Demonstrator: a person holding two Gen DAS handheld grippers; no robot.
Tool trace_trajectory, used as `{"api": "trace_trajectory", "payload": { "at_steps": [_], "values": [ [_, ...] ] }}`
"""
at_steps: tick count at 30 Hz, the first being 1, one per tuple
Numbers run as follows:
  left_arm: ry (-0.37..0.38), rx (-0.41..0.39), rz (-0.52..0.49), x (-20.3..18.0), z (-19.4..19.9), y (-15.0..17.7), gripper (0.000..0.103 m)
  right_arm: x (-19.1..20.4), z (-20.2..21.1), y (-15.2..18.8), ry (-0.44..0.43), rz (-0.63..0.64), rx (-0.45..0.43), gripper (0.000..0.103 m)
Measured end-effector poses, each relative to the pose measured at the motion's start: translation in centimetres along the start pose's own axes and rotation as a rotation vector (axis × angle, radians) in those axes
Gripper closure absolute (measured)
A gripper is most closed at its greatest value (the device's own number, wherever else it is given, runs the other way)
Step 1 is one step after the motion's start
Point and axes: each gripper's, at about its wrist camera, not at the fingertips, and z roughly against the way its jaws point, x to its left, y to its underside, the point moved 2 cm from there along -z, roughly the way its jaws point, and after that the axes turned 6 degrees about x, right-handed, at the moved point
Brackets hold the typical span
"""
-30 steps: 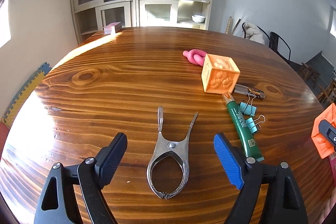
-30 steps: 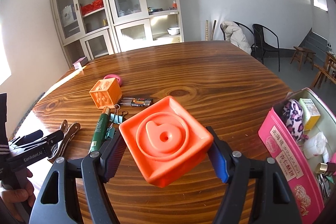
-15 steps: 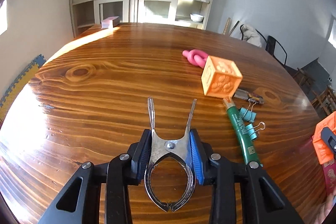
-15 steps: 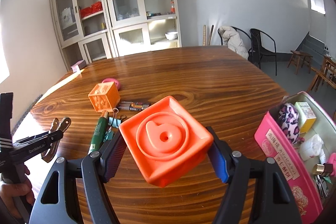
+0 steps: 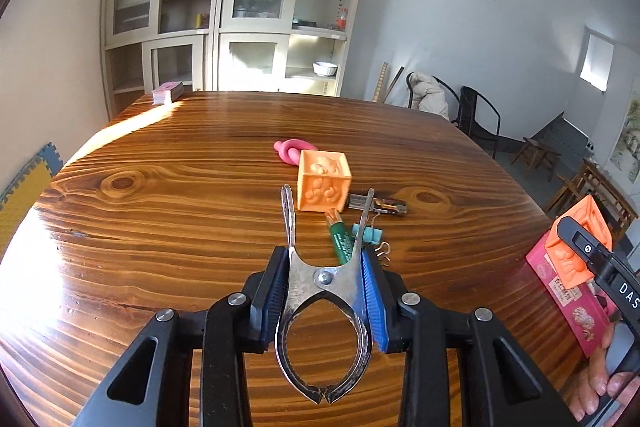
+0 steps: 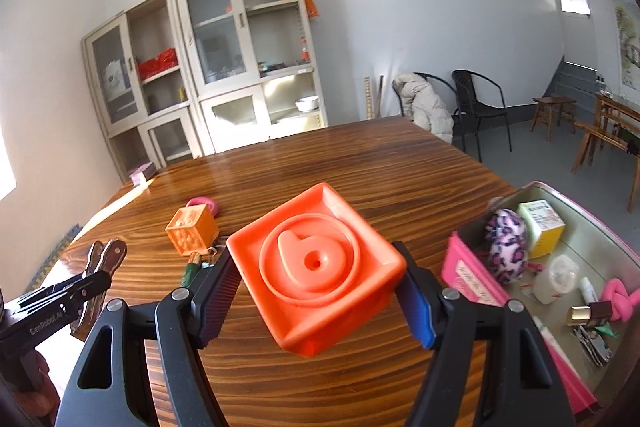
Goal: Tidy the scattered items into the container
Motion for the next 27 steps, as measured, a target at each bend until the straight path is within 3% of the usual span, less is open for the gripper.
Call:
{"api": "trace_trajectory", "payload": {
  "at_steps": [6,15,22,27],
  "values": [
    [0.056,0.011,-0.044,-3.4,0.4,0.6,0.065,-6.4,2.6,1.7,0.103,-0.098,0.0,0.027],
    [0.141,0.045,-0.14,-10.8,-0.5,1.0,0.065,-17.3,7.9,1.1,0.263,-0.226,-0.055,0.027],
    [0.193,0.063,-0.228,-16.7,-1.2,0.9,0.065,-20.7,6.8,2.1,0.231,-0.296,-0.004,0.025],
    [0.218,0.068,-0.281,-20.2,-1.5,0.6,0.065,-22.0,6.5,3.0,0.238,-0.335,-0.025,0.025]
  ]
}}
